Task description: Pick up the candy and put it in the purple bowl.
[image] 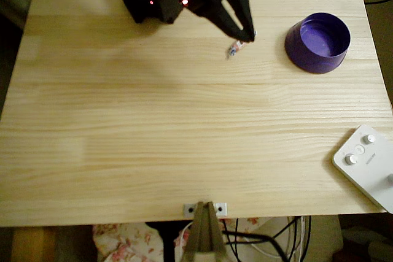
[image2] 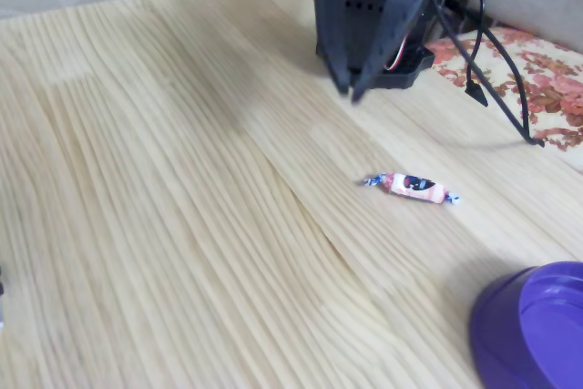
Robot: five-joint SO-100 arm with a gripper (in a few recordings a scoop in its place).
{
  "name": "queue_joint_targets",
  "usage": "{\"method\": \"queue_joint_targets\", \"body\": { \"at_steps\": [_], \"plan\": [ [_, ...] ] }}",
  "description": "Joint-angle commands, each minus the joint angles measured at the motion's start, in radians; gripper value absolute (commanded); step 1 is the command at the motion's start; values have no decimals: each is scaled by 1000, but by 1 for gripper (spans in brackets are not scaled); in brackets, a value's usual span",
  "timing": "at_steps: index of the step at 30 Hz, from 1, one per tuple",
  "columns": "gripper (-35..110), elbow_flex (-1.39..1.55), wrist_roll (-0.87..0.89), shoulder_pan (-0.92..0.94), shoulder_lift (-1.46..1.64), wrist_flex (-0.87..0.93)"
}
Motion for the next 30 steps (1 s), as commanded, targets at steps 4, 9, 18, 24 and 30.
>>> {"method": "queue_joint_targets", "body": {
  "at_steps": [4, 9, 18, 24, 30],
  "plan": [
    [-1, -284, -112, -78, -357, -61],
    [-1, -275, -63, -101, -347, -114],
    [-1, -241, -259, -210, -316, -163],
    [-1, -327, -477, -250, -420, -20],
    [0, -327, -661, -262, -423, 18]
  ]
}}
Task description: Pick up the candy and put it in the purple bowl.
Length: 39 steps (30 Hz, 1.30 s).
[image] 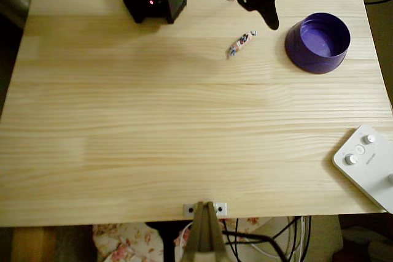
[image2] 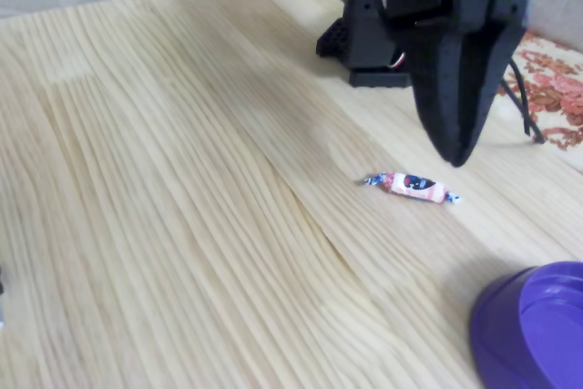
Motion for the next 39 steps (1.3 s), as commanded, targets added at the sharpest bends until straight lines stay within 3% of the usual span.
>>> {"method": "queue_joint_targets", "body": {
  "at_steps": [1, 12, 18, 25, 39],
  "plan": [
    [0, -95, -115, -20, 12, 18],
    [0, -121, -276, -74, -69, 132],
    [3, -164, -250, -80, -84, 147],
    [0, -221, -314, -84, -187, 273],
    [0, -318, -282, 34, -339, 488]
  ]
}}
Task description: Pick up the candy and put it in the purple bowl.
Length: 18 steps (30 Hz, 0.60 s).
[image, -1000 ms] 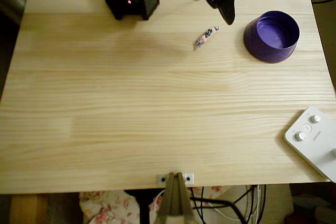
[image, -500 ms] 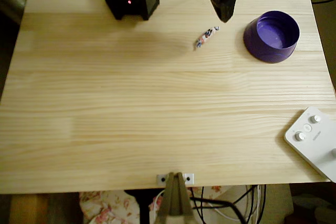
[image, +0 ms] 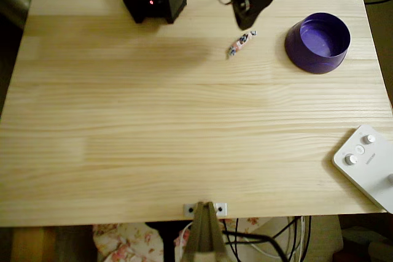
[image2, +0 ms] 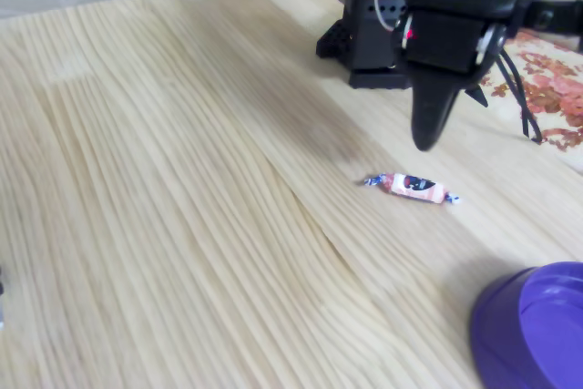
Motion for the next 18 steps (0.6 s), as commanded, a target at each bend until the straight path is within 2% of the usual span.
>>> {"method": "queue_joint_targets", "body": {
  "at_steps": [1, 9, 18],
  "plan": [
    [0, -109, 0, 17, -43, 44],
    [0, -86, -67, -28, 18, -57],
    [0, -87, -250, -78, -44, -101]
  ]
}}
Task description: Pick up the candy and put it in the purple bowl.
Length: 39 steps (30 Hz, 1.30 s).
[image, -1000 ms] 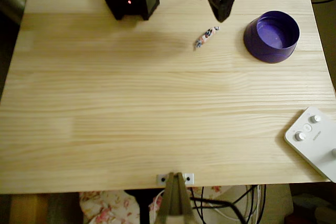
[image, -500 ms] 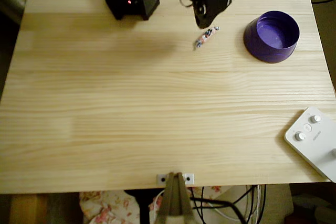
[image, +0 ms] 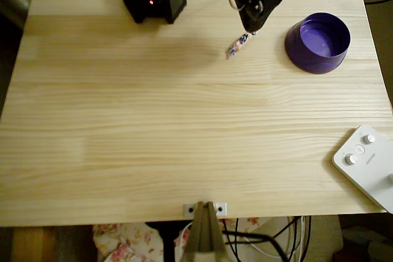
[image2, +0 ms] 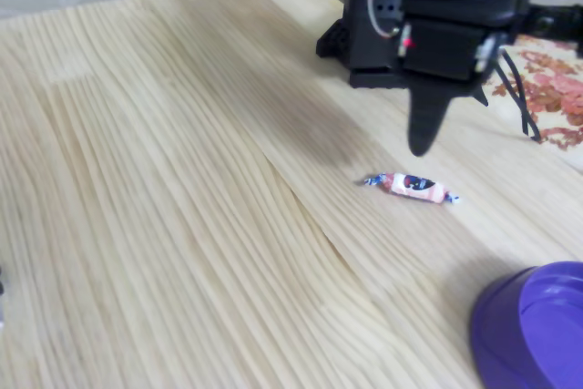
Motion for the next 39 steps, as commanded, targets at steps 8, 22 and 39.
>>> {"method": "queue_joint_targets", "body": {
  "at_steps": [8, 22, 39],
  "plan": [
    [2, 51, -127, -17, 87, -48],
    [16, 75, -104, 8, -12, -40],
    [17, 26, 26, -37, -120, -31]
  ]
}}
